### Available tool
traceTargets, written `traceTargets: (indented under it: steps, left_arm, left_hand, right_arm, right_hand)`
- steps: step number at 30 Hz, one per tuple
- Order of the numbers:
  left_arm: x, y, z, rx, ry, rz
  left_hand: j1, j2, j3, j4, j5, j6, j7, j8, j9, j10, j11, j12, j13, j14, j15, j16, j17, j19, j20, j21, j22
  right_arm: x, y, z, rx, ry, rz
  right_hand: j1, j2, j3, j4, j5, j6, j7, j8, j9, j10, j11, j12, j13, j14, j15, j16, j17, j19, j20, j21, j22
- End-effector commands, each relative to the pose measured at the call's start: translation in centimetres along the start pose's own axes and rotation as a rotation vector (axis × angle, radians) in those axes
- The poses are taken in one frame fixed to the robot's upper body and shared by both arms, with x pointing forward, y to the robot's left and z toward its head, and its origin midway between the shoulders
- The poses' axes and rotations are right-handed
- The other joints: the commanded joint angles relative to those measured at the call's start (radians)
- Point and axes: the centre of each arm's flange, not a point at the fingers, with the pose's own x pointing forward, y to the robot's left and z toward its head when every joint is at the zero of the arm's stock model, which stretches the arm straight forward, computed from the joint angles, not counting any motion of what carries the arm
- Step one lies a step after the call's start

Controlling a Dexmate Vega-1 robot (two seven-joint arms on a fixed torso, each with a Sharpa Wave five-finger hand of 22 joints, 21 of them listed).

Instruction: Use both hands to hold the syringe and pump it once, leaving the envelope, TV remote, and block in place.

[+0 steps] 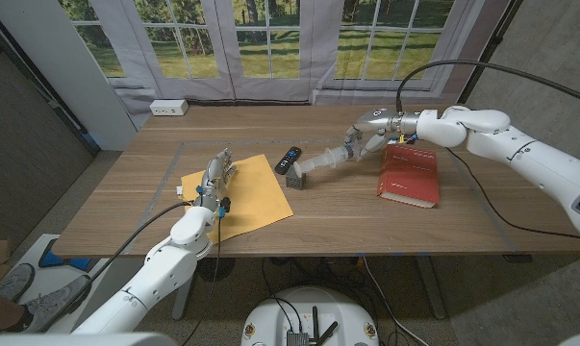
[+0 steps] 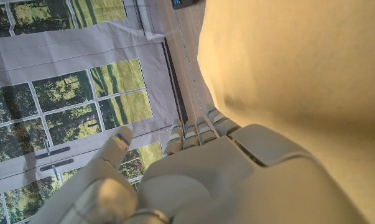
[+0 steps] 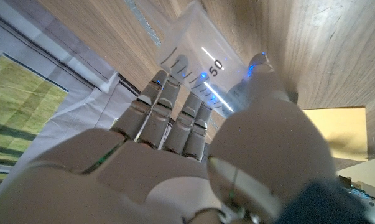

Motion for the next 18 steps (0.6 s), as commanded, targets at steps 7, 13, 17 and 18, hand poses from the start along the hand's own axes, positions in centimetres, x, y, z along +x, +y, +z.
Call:
traceTargets:
  steps: [7, 13, 17, 18]
  left_arm:
    - [1.0, -1.2, 4.0, 0.088, -0.072, -0.063]
    - [1.3, -1.9, 5.2, 0.134, -0.082, -0.083]
    - [1.4, -2.3, 6.0, 0.148, -0.106, -0.098]
    - [1.4, -2.4, 6.2, 0.153, -0.110, -0.100]
  left_hand:
    - [-0.002, 0.075, 0.007, -0.013, 0.003, 0.000, -0.005, 0.002, 0.004, 0.000, 0.004, 0.002, 0.003, 0.006, 0.005, -0.001, 0.000, 0.008, 0.002, -0.004, 0.002]
    - [0.001, 0.076, 0.007, -0.017, 0.002, 0.001, -0.005, 0.003, 0.004, 0.001, 0.004, 0.002, 0.004, 0.006, 0.006, -0.001, -0.001, 0.009, 0.002, -0.004, 0.002]
    - [0.002, 0.076, 0.008, -0.020, 0.002, 0.002, -0.005, 0.003, 0.004, 0.001, 0.002, 0.002, 0.004, 0.006, 0.005, -0.001, -0.001, 0.010, 0.004, -0.004, 0.002]
    - [0.003, 0.075, 0.007, -0.021, 0.002, 0.002, -0.005, 0.003, 0.004, 0.001, 0.002, 0.002, 0.004, 0.005, 0.005, -0.002, -0.001, 0.010, 0.004, -0.004, 0.002]
  right_arm:
    - [-0.6, -2.0, 0.3, 0.230, 0.059, -0.141]
    - [-0.8, -1.3, 0.5, 0.290, 0.092, -0.173]
    - [-0.9, -0.6, 0.5, 0.361, 0.120, -0.208]
    - [-0.9, -0.5, 0.6, 0.377, 0.125, -0.216]
  right_hand:
    - [0.167, 0.162, -0.011, 0.001, 0.002, 0.105, -0.084, -0.005, 0.004, 0.030, -0.009, -0.003, 0.007, 0.031, -0.129, -0.001, 0.016, 0.001, -0.083, 0.001, 0.002]
    - [0.169, 0.163, -0.013, 0.001, 0.003, 0.101, -0.084, -0.011, 0.004, 0.024, -0.009, -0.010, 0.007, 0.037, -0.129, -0.004, 0.023, 0.003, -0.079, 0.002, 0.002]
    - [0.170, 0.163, -0.015, 0.001, 0.003, 0.101, -0.084, -0.013, 0.004, 0.027, -0.009, -0.009, 0.009, 0.040, -0.129, -0.004, 0.026, 0.005, -0.078, 0.002, 0.002]
    - [0.170, 0.164, -0.015, 0.002, 0.003, 0.101, -0.084, -0.014, 0.004, 0.028, -0.008, -0.009, 0.010, 0.040, -0.129, -0.005, 0.026, 0.005, -0.077, 0.002, 0.002]
